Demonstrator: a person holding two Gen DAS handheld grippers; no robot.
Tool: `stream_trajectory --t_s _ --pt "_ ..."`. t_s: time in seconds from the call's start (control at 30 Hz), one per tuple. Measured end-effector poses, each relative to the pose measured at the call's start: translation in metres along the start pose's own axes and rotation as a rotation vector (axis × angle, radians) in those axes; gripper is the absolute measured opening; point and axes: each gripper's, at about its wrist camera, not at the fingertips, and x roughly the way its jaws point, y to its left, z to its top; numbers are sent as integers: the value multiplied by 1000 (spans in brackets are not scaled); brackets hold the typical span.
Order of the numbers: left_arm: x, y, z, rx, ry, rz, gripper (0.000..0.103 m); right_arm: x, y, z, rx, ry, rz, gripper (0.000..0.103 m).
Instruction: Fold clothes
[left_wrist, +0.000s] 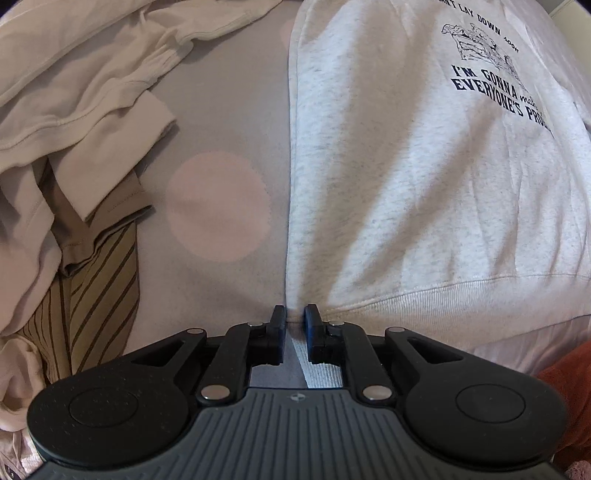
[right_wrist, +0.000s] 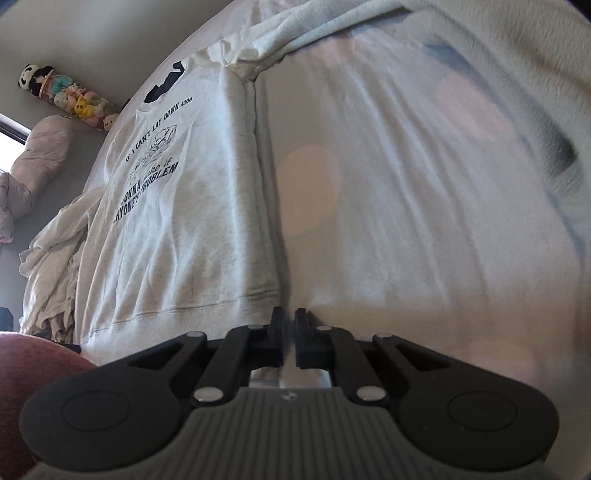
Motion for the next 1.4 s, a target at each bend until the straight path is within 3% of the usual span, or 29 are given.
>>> stream_trajectory --t_s 0.07,0.13,0.2,0.23,0.37,0.5,0.6,0.83,0.93,1.0,1.2,1.27,1.3,1.33,1.4 --pt "-10 2 0 2 -25 -36 14 -17 -1 10 -15 -45 -37 11" --pt "-24 3 4 12 -76 -51 25 -33 2 23 -15 -99 -52 11" --pt "-39 3 11 25 -136 -53 44 -41 17 41 -43 -141 -75 12" --pt "-45 1 17 33 -169 -44 46 -42 25 50 -57 -158 -87 12" --pt "-54 -3 46 28 -278 -3 47 -27 58 81 -71 -195 -130 24" --pt "-48 -6 76 6 -382 0 47 -1 87 97 -165 -191 -180 24" --pt "-39 -11 102 19 -444 10 47 7 87 102 -173 -189 -205 25" --pt "-4 -24 167 34 -464 61 47 26 85 113 -185 -186 -259 31" --pt "13 -23 187 10 -456 54 41 34 84 117 -190 -184 -283 31" --pt "20 -21 192 -11 -451 52 5 38 82 122 -188 -187 -295 32" --pt "11 -4 192 -52 -490 105 2 50 69 142 -167 -211 -278 32" --pt "14 12 198 -106 -456 121 0 59 66 153 -153 -214 -240 32" --pt "17 14 201 -110 -447 237 0 64 64 159 -146 -216 -222 32" --pt "20 19 201 -103 -444 294 0 69 63 164 -136 -223 -202 32" --pt "21 35 197 -135 -441 231 0 80 63 176 -112 -226 -164 32"
